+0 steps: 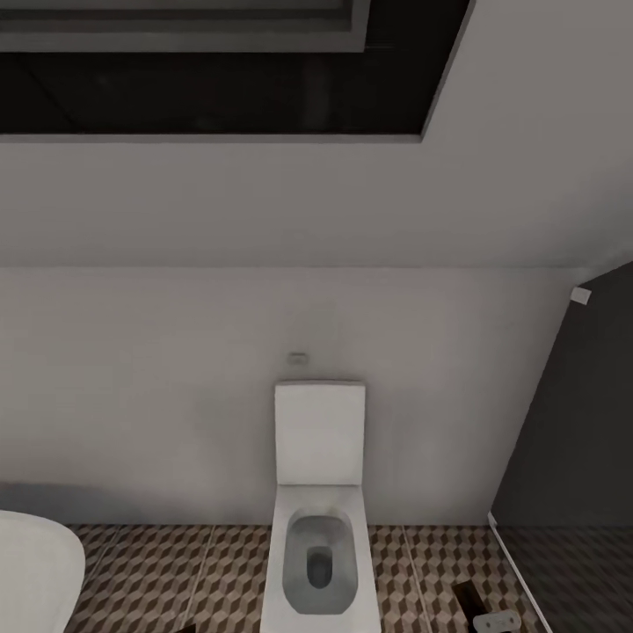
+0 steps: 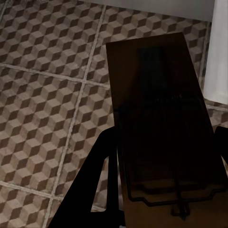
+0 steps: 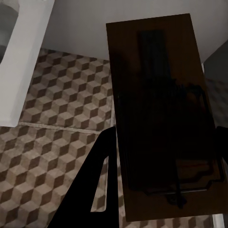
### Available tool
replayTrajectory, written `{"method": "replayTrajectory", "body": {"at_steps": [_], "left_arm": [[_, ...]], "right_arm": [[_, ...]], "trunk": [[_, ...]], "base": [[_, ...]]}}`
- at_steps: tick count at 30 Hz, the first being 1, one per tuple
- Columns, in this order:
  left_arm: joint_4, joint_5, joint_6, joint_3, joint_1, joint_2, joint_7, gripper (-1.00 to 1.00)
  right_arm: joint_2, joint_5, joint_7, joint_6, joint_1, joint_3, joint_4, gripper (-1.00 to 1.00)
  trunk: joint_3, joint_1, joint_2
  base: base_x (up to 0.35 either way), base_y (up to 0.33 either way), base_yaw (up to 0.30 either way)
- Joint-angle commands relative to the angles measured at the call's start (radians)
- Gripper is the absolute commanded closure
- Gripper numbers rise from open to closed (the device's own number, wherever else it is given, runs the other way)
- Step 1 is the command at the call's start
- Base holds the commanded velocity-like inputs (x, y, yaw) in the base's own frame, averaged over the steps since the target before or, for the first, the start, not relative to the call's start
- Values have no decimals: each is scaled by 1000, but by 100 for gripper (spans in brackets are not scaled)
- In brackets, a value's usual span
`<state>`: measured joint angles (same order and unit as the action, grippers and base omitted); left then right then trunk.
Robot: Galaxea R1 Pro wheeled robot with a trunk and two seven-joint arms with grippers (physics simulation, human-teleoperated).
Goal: Take the four mousetraps from the cabinet in the bathroom and place them on the bathroom floor. Make sure all four end up on the same floor surface, and ensure that at least two of them are either under or directly next to the same bathroom sink.
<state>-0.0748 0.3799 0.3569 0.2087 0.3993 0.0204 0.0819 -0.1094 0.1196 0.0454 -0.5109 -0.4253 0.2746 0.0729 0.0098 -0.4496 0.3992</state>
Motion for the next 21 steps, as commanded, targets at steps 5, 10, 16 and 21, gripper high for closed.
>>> {"method": "replayTrajectory", "body": {"at_steps": [5,10,16,21], "left_arm": [[-3,2,5,8,1,0,5,100],[-3,2,5,8,1,0,5,100],[-3,1,3,10,1,-9,0,100],[-3,-4,2,10,1,-10,-3,100]], "right_arm": [[1,12,-4,-6,-1,9,4,100],[1,12,-4,-6,-1,9,4,100],[1,12,-4,-6,-1,9,4,100],[1,12,-2,-6,-1,8,4,100]], "trunk": [[0,0,1],[0,0,1],[0,0,1],[0,0,1]], "base": [[0,0,0],[0,0,0],[0,0,0],[0,0,0]]}}
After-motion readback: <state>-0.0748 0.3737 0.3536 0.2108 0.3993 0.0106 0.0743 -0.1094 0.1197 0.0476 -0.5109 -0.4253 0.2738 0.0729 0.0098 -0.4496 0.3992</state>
